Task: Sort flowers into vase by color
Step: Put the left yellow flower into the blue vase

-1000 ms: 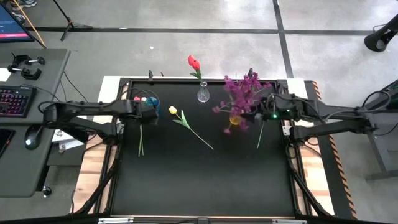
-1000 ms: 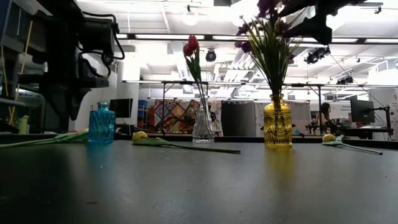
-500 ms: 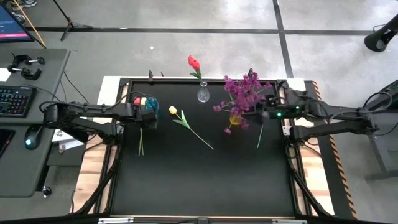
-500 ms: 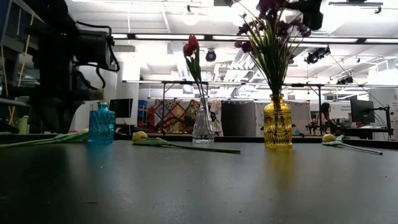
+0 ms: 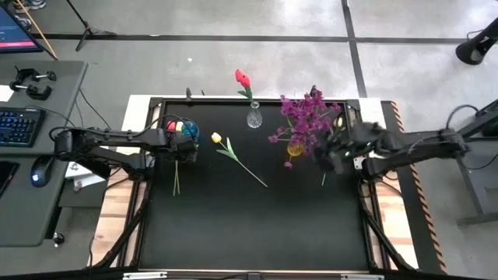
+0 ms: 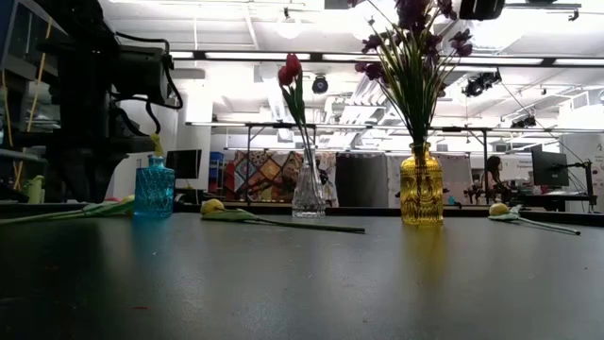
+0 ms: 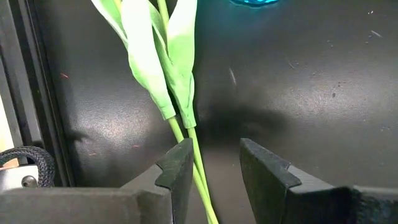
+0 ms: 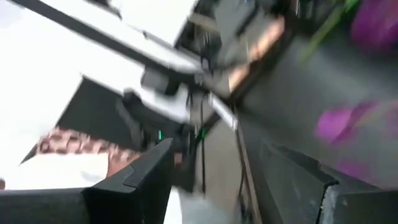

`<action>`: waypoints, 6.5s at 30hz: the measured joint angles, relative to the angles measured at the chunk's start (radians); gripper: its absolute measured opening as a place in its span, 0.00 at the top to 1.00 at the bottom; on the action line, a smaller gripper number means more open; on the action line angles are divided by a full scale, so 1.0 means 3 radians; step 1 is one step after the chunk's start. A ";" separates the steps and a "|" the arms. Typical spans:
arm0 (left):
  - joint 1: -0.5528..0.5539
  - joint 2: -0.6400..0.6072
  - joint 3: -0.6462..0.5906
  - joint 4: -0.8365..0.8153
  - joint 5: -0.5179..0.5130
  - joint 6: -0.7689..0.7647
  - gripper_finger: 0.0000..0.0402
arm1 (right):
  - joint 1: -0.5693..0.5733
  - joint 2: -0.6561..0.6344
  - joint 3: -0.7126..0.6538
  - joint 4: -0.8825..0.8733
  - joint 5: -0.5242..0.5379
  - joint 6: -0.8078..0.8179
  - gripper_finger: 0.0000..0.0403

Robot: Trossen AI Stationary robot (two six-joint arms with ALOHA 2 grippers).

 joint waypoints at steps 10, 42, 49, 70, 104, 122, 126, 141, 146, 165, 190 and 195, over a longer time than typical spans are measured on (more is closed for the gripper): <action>0.0001 0.0000 0.0000 0.0001 -0.0111 -0.0055 0.71 | 0.1053 0.1024 0.0000 -0.0026 0.0134 0.0566 0.51; 0.0095 0.0664 0.0016 0.0178 -0.0259 -0.0325 0.71 | 0.1080 0.1976 0.0000 0.0630 0.0427 0.0585 0.52; 0.0052 0.0679 0.0014 0.0195 -0.0202 -0.0298 0.78 | 0.1080 0.1975 0.0000 0.0628 0.0430 0.0585 0.52; -0.0355 -0.0790 -0.0001 -0.0189 0.0216 -0.0493 1.00 | 0.1076 0.1975 0.0000 0.0626 0.0475 0.0556 0.52; -0.0497 -0.2335 0.0807 -0.0032 0.0768 0.0245 1.00 | 0.0998 0.1976 0.0000 0.0627 0.0500 0.0505 0.52; -0.0863 -0.1408 0.0254 -0.0115 0.0618 0.0103 0.90 | 0.0999 0.1976 0.0000 0.0627 0.0694 0.0499 0.52; -0.1241 -0.1145 0.0252 -0.0111 0.0522 -0.0096 0.80 | 0.0999 0.1975 0.0000 0.0627 0.0788 0.0497 0.52; -0.1983 0.0035 0.0251 -0.0089 0.0005 -0.0754 0.44 | 0.0999 0.1976 0.0000 0.0625 0.1162 0.0396 0.52; -0.1905 0.0387 0.0248 0.0151 0.0084 -0.0666 0.43 | 0.0992 0.1975 0.0000 0.0625 0.1186 0.0263 0.52; -0.1680 0.0634 0.0295 0.0204 0.0150 -0.0743 0.43 | 0.0927 0.1975 0.0000 0.0626 0.1094 0.0329 0.52; -0.1643 0.0619 -0.0023 0.0581 0.0182 -0.0825 0.63 | 0.0926 0.1975 0.0000 0.0624 0.1125 0.0322 0.52; -0.1656 0.0619 -0.0025 0.0578 0.0168 -0.0793 0.93 | 0.0926 0.1976 0.0000 0.0625 0.1125 0.0322 0.52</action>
